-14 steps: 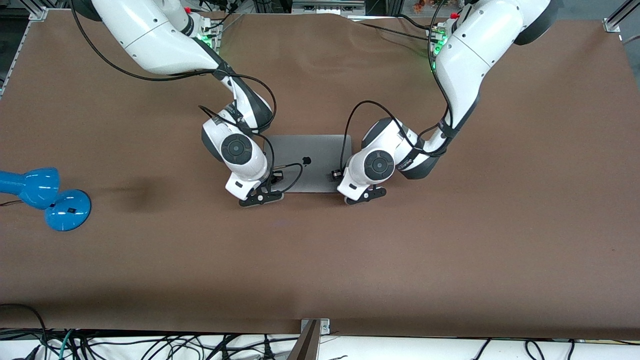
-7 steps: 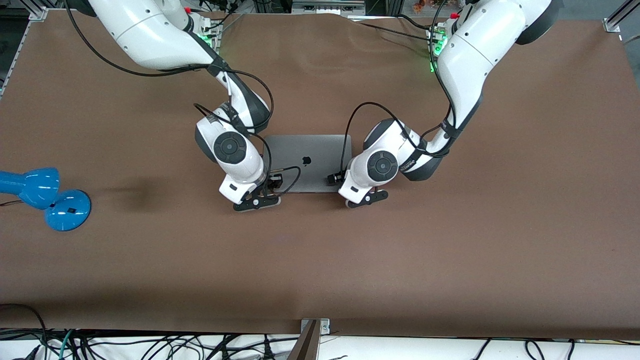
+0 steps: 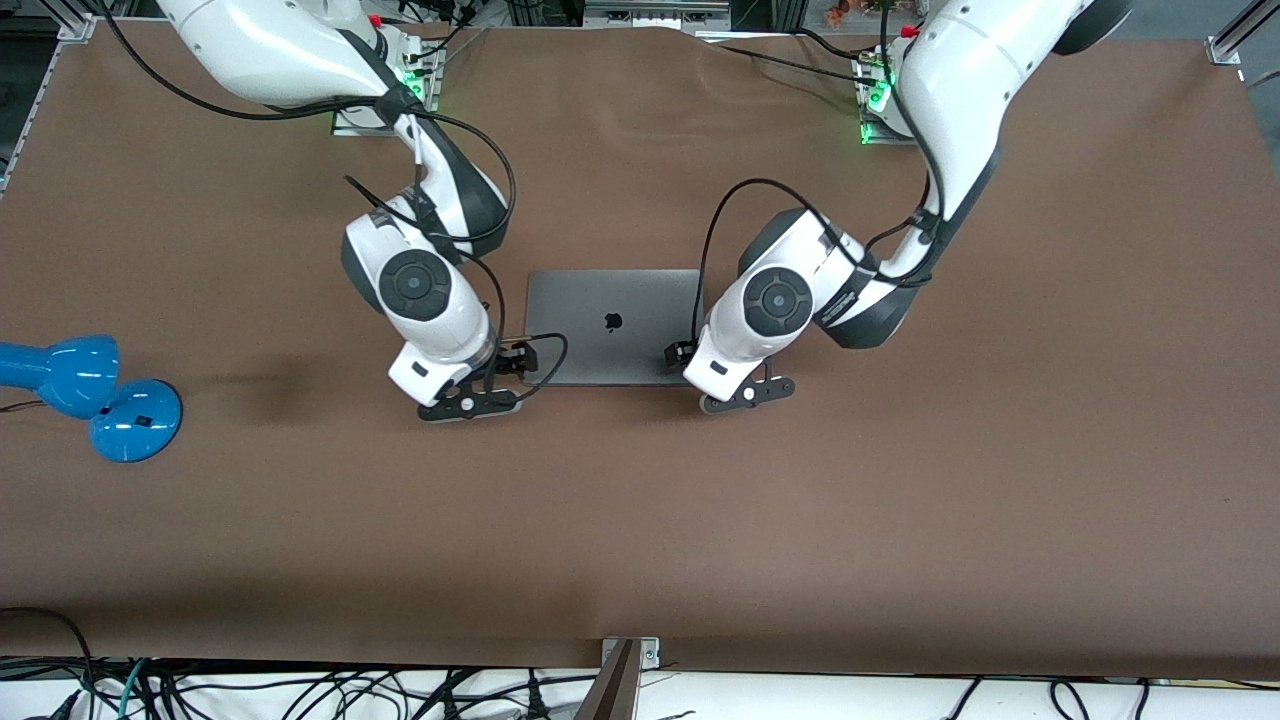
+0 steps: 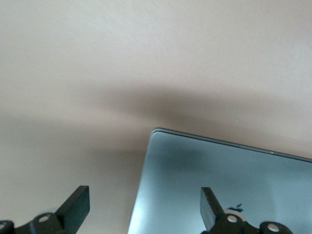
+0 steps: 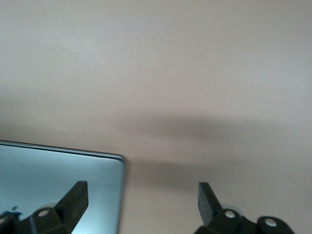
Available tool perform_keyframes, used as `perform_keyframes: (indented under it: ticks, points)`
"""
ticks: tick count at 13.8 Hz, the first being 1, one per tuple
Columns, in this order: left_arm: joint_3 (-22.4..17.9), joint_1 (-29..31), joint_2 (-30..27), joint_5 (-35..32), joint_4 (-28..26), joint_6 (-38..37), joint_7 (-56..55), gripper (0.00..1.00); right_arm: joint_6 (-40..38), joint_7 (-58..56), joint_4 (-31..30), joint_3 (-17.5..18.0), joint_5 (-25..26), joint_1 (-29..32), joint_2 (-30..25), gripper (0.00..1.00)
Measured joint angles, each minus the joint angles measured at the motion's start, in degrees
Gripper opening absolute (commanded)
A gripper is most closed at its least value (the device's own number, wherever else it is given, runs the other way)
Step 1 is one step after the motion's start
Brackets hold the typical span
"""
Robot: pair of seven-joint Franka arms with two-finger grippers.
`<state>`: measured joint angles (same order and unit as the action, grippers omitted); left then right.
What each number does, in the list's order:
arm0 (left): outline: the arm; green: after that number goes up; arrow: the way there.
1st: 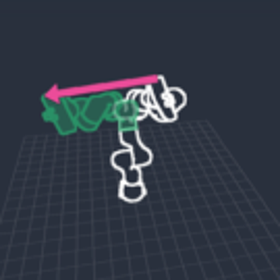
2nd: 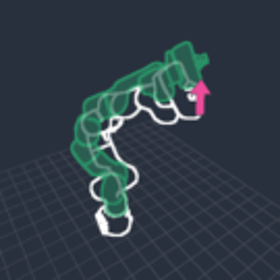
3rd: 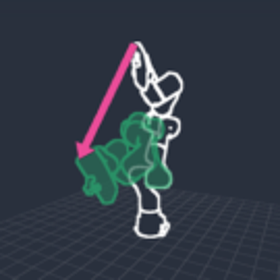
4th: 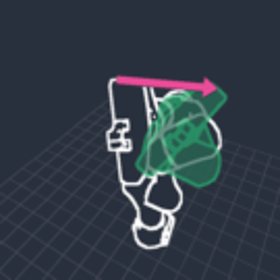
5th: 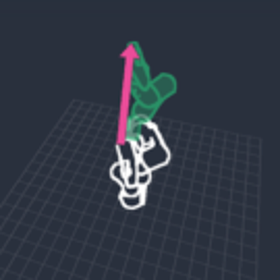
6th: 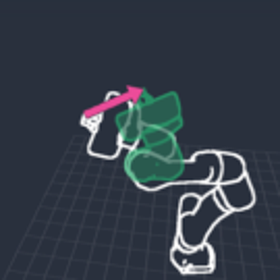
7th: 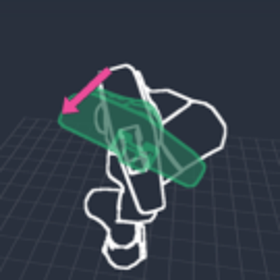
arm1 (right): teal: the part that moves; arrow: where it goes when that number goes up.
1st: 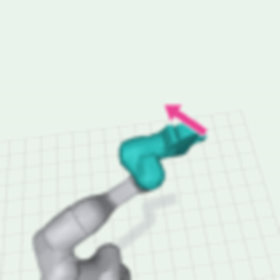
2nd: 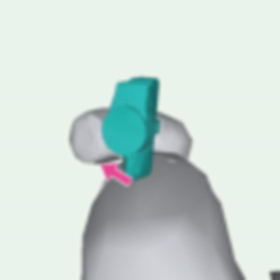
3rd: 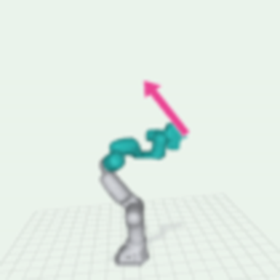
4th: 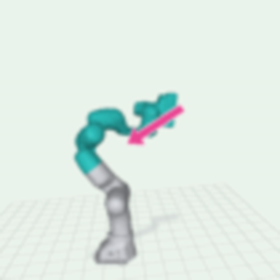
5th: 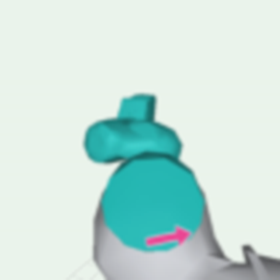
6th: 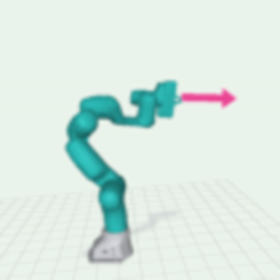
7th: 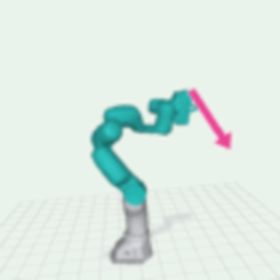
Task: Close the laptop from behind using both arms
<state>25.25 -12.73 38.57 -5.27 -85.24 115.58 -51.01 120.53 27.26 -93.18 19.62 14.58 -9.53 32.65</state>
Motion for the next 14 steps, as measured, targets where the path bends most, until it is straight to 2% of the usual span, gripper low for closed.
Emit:
perform_keyframes:
  ticks: [7, 9, 11, 14]
  points:
    - [0.02, 6.27, -12.7, -0.07, 0.19, -11.04, 10.39, 1.0, -7.25, -4.38, 1.75, -0.19, -0.12, 6.37, -2.29, 1.0]
    - [0.0, 9.05, -16.38, -0.07, 0.19, -12.65, 14.47, 1.0, -9.58, -10.23, 4.48, -0.98, -3.15, 8.29, -2.66, 1.0]
    - [0.0, 11.22, -19.07, -0.07, 0.19, -14.45, 17.38, 1.0, -10.85, -17.24, 5.75, -5.01, -7.47, 8.33, -4.49, 1.0]
    - [-0.11, 13.74, -22.44, -0.06, 0.19, -17.13, 18.57, 1.0, -13.68, -26.76, 5.63, -12.72, -9.88, 6.75, -9.07, 1.0]
